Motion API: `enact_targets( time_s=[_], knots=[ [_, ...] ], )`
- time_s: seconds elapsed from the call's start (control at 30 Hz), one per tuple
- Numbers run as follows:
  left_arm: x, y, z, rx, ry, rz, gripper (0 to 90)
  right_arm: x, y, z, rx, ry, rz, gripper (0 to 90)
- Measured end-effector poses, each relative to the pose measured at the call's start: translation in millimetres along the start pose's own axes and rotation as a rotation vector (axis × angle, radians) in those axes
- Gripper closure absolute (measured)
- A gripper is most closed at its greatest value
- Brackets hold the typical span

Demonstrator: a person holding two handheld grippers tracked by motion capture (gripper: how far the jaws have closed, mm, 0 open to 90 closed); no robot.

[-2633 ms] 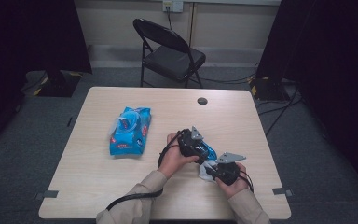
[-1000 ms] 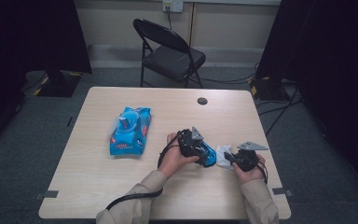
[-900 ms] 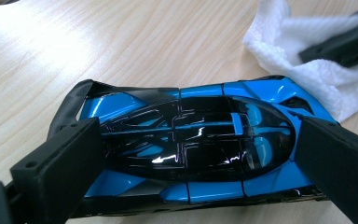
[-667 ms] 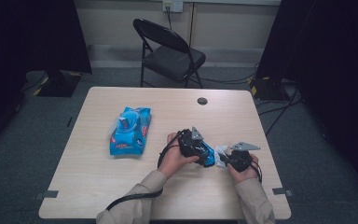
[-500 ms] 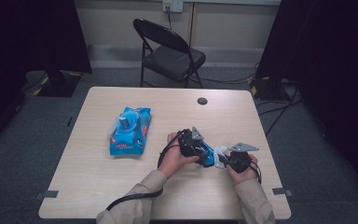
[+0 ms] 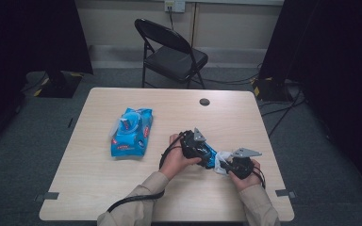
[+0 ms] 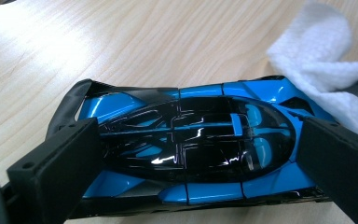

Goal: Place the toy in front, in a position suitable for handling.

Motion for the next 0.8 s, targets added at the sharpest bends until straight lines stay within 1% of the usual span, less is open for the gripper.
enact_targets(
  time_s=[0.3,0.43,0.8],
  knots=[
    [-0.4,-0.2,-0.1,-0.001,0.004,-0.006,0.0,-0.5,-2.9,-10.5,-0.008,-0.013,-0.007,88.2],
    [-0.5,0.0,0.4,-0.002,0.001,-0.006,0.0,-0.2,-3.7,-12.3,-0.015,-0.001,-0.006,88.2],
    [-0.5,0.1,0.6,-0.002,-0.002,-0.007,0.0,-1.8,-4.9,-17.6,-0.045,0.003,-0.013,88.3]
  ],
)
Point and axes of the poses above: each handheld gripper's, and its own axes: y roughly forward along the jaws, x roughly out of its underside, z roughly to its right, the point moved 1 cm from there along y, roughly forward along the jaws, and after that the axes turned 15 degrees about -y, right-handed, at the moved point
